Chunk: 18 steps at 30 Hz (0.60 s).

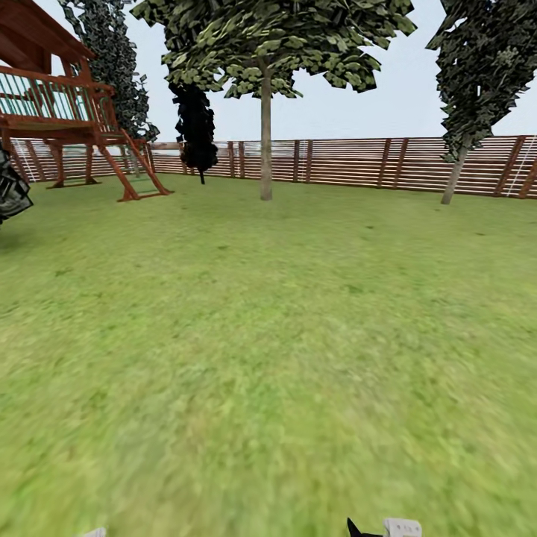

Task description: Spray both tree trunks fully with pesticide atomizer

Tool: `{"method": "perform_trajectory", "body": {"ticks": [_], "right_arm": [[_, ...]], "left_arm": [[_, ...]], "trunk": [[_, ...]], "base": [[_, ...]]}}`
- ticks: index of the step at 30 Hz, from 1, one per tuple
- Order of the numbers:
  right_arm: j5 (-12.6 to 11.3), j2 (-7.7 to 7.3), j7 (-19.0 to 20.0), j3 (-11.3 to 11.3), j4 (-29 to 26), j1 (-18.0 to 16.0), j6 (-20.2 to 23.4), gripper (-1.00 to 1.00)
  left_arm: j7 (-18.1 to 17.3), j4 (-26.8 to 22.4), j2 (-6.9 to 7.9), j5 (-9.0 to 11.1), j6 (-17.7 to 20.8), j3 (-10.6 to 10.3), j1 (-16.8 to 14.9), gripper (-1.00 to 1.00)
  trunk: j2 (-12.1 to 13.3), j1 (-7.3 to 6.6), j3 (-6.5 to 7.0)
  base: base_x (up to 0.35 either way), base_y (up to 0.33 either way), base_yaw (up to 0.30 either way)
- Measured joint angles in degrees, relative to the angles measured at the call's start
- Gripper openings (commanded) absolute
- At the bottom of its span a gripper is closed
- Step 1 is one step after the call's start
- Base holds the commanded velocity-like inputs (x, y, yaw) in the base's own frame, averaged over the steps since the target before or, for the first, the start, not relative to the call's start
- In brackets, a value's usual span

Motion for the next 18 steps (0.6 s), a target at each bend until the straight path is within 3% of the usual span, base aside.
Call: {"method": "perform_trajectory", "body": {"ticks": [18], "right_arm": [[0.0,0.00,0.0,0.0,0.0,0.0,0.0,1.00]], "left_arm": [[0.0,0.0,0.00,0.0,0.0,0.0,0.0,-1.00]], "trunk": [[0.0,0.00,0.00]], "base": [[0.339,0.000,0.000]]}}
